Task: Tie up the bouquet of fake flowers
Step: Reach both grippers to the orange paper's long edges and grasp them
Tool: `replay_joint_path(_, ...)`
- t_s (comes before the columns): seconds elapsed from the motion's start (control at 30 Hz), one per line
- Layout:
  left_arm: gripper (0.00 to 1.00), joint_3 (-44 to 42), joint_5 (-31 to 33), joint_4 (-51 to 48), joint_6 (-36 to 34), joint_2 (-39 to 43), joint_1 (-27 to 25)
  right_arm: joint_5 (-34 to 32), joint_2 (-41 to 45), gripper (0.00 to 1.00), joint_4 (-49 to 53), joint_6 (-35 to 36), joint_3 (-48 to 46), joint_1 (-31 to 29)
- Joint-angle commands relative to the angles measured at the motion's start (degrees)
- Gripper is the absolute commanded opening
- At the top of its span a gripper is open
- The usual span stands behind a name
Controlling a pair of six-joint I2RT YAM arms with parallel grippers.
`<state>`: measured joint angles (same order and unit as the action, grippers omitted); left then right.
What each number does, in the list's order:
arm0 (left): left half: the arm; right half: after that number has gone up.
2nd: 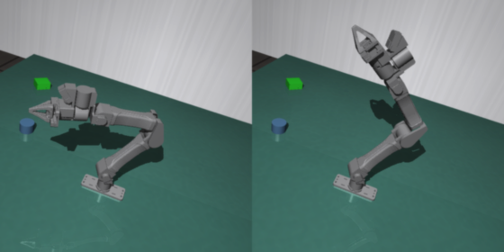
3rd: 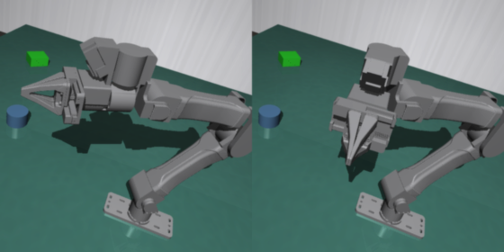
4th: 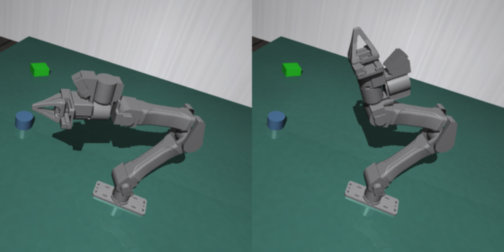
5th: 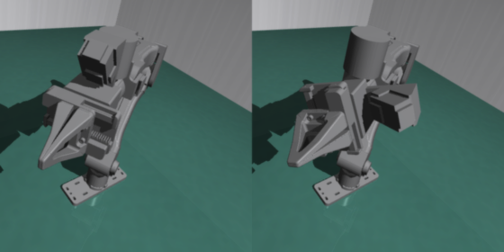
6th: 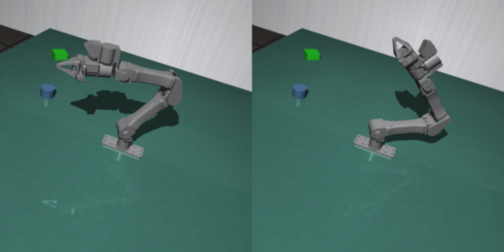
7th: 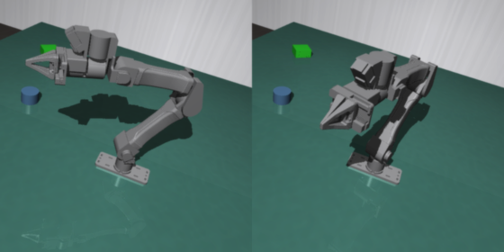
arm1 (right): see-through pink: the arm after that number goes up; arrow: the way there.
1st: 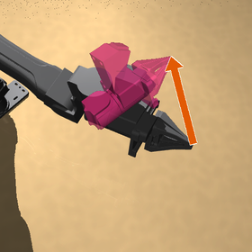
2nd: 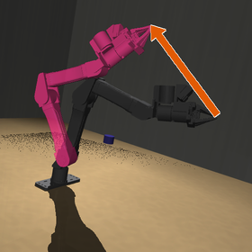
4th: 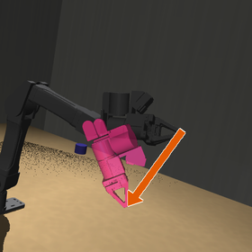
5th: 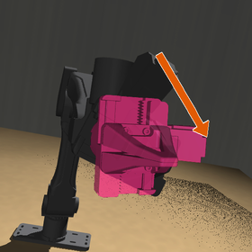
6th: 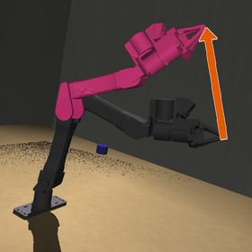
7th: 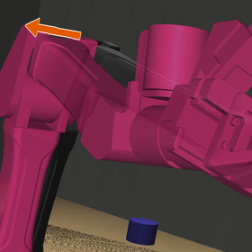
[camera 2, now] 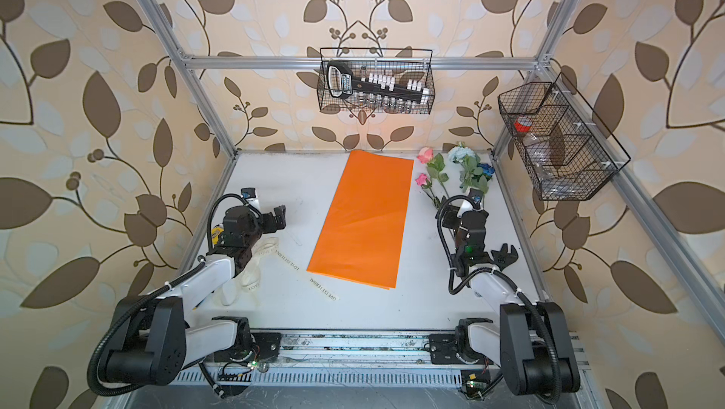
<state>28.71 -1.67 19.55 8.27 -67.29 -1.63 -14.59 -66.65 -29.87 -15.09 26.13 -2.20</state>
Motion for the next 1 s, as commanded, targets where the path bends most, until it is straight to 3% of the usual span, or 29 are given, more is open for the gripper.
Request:
replay_joint_path(0.0,0.99,2.4,-4.7,-4.0,6.7,3.0,-3.8,-5.7,1.5,0.99,19.9,-9.8,5.0,-2.7)
replay_joint_path(0.17,0.99,1.2,-3.8,-4.8,12.4,3.9,-14.9,-0.1,0.7,0.99,33.6,-16.9,10.2,-9.5)
replay_joint_path(0.27,0.99,0.9,-3.6,-6.9,16.5,2.2,-18.1,5.1,-0.7,0.99,36.5,-20.9,10.7,-13.7)
replay_joint_path(0.57,0.99,4.2,-8.7,-7.7,20.3,-9.6,-18.4,8.7,-7.9,0.93,36.1,-32.2,9.1,-24.3)
replay_joint_path(0.83,0.99,5.3,-13.1,-5.3,20.2,-17.7,-18.8,11.9,-14.2,0.89,31.2,-36.0,7.5,-24.8)
replay_joint_path(0.97,0.94,5.6,-14.0,-4.4,20.1,-20.1,-18.9,13.3,-18.4,0.84,29.7,-36.9,8.4,-24.8)
